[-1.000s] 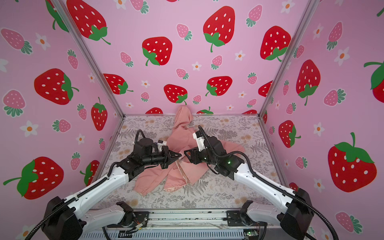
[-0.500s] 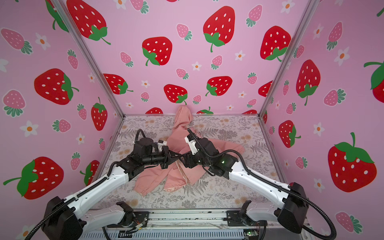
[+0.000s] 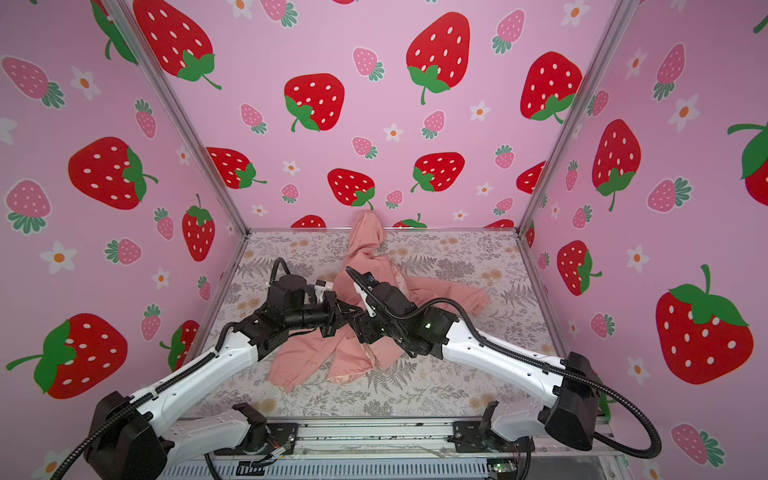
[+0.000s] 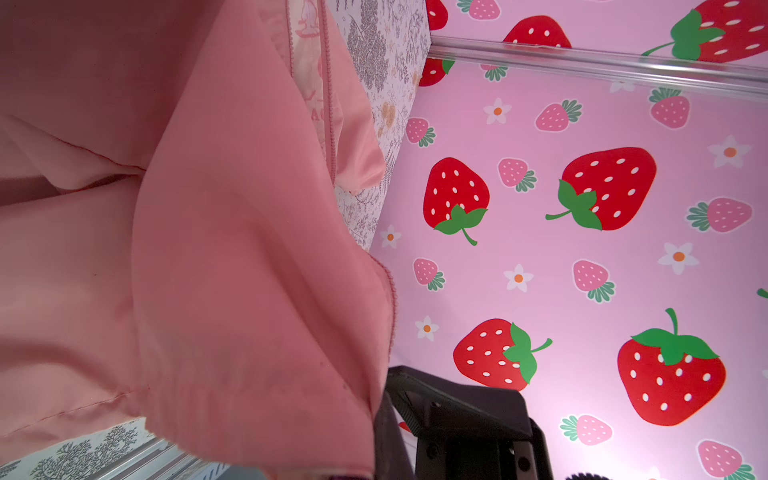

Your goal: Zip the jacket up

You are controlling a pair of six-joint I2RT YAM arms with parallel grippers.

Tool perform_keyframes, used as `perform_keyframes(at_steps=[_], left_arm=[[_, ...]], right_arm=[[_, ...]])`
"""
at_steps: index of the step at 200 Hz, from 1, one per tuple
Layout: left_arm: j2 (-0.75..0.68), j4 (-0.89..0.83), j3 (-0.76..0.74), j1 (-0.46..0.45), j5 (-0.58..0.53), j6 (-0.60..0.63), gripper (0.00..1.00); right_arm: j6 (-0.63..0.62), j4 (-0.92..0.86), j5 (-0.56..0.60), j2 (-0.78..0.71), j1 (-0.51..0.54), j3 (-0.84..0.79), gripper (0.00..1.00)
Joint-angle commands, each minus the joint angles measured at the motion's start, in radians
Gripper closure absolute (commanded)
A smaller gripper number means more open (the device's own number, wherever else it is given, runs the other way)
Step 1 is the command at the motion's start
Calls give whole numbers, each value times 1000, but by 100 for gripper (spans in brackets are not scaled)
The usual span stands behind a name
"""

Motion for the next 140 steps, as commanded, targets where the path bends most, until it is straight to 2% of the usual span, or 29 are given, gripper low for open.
perform_keyframes(at_steps=[1,67,87,106,140], left_arm=[[-3,20,49,-3,27,-2,100],[1,24,49,-3,29,-3,100],[2,24,48,-3,30,-2,100],[2,26,48,-3,31,-3,100],[1,26,51,-3,29,-2,100]], right_arm=[[-18,-41,61,13,12,25,34],[-18,-44,83,8,15,21,46],[-13,-34,82,-8,16,14,48],[-11,-28,82,-22,15,8,55],[-6,-21,81,-47,15,-9,61]])
